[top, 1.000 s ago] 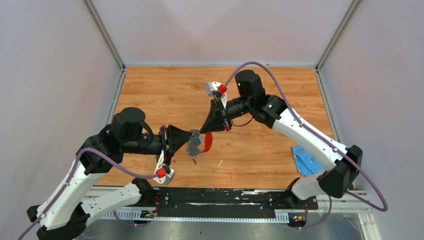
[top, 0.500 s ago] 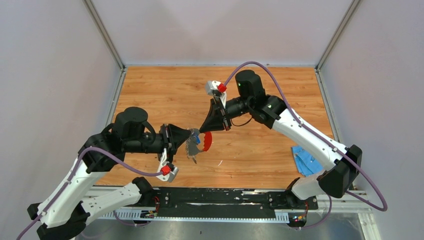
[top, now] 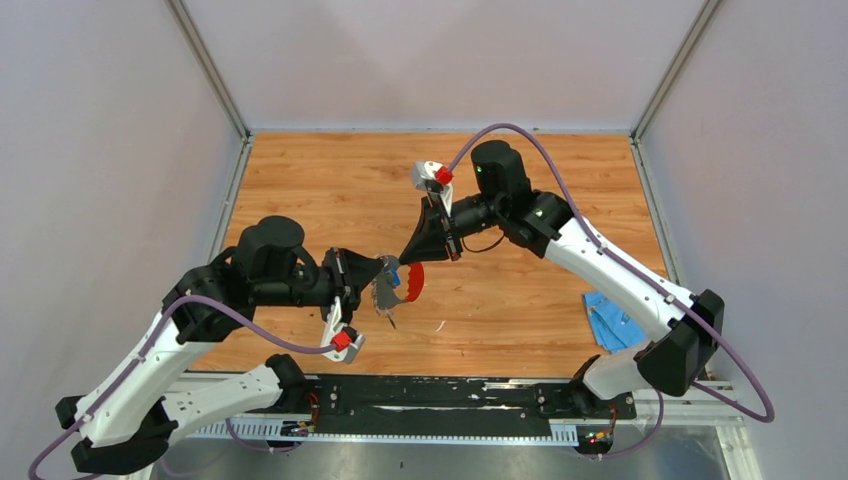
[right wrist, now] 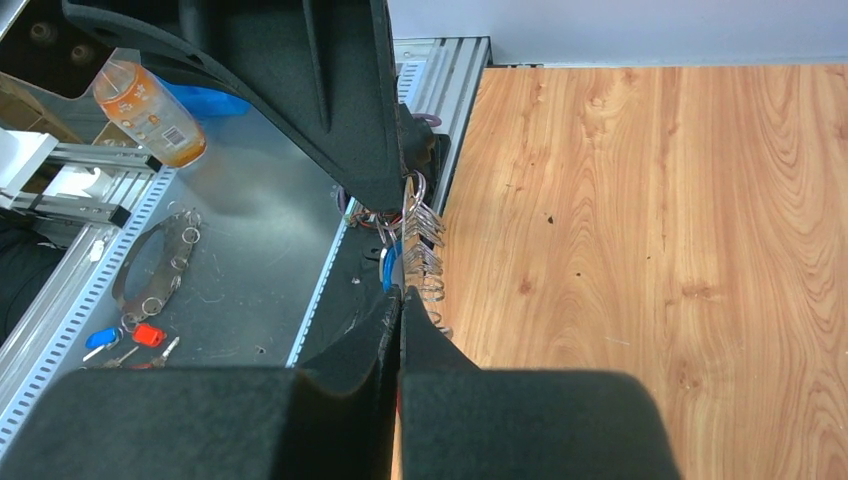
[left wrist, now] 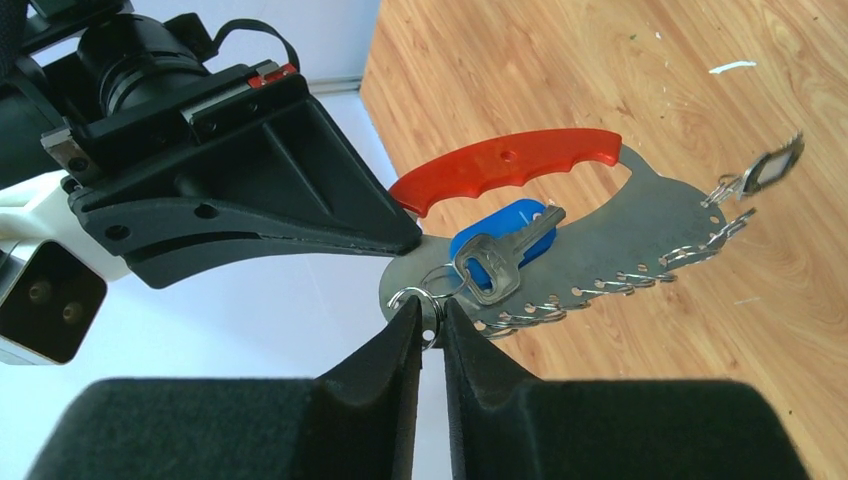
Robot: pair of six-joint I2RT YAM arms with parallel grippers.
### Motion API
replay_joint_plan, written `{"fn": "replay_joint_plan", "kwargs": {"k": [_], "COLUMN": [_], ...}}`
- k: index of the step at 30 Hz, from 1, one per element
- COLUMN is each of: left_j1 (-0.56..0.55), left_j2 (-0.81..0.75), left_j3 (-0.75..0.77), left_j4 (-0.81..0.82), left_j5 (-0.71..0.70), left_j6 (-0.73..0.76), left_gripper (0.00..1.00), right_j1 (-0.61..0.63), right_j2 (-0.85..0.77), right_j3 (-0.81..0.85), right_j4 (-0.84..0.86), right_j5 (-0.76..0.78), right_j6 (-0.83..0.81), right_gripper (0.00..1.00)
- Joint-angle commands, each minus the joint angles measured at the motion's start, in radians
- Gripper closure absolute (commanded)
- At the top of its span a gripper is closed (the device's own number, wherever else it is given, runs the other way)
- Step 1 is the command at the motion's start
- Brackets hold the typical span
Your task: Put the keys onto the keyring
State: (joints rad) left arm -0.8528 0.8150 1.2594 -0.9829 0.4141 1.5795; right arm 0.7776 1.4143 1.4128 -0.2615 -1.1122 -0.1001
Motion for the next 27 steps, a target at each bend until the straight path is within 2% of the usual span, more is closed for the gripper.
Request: {"fn": "replay_joint_plan", "kwargs": {"k": [1,6,15,17,23,27], "left_j1": [-0.012,-0.017,-0.018,-0.019,-0.019,-0.019], "left_j2": [-0.008,-0.039,-0.105,-0.105,-0.098,-0.094], "left_j3": [-0.026,-0.059,-0.140,-0.132,-0.099,-0.079], "left_j4": [0.034,0.066,0.236,0.237,0.235,0.235], "left_j5": [-0.070,-0.074,-0.078,-0.069,-0.030,-0.001], "left_j6": [0.021,0.063,0.041,0.010,-0.142,-0.187], "left_gripper": [0.84,0.89,0.96,1.00,1.00,1.00], "right_j1": [0.009,0.009,0.009,0.009,0.009,0.009], "right_j2": [-0.037,-0.038,-0.047,-0.050,-0.056,-0.064], "right_j3": [-0.017,-0.023,-0.036,-0.041,-0.043,-0.055], "right_j4": [0.024,0.031,0.043,0.044,0.047,0.051], "right_j5": [-0.015,-0.022,-0.029,-0.026,-0.030,-0.033], "right_j6": [0.017,0.021,0.033,0.033,0.030,0.028], "right_gripper": [1.00,1.00,1.00,1.00,1.00,1.00]}}
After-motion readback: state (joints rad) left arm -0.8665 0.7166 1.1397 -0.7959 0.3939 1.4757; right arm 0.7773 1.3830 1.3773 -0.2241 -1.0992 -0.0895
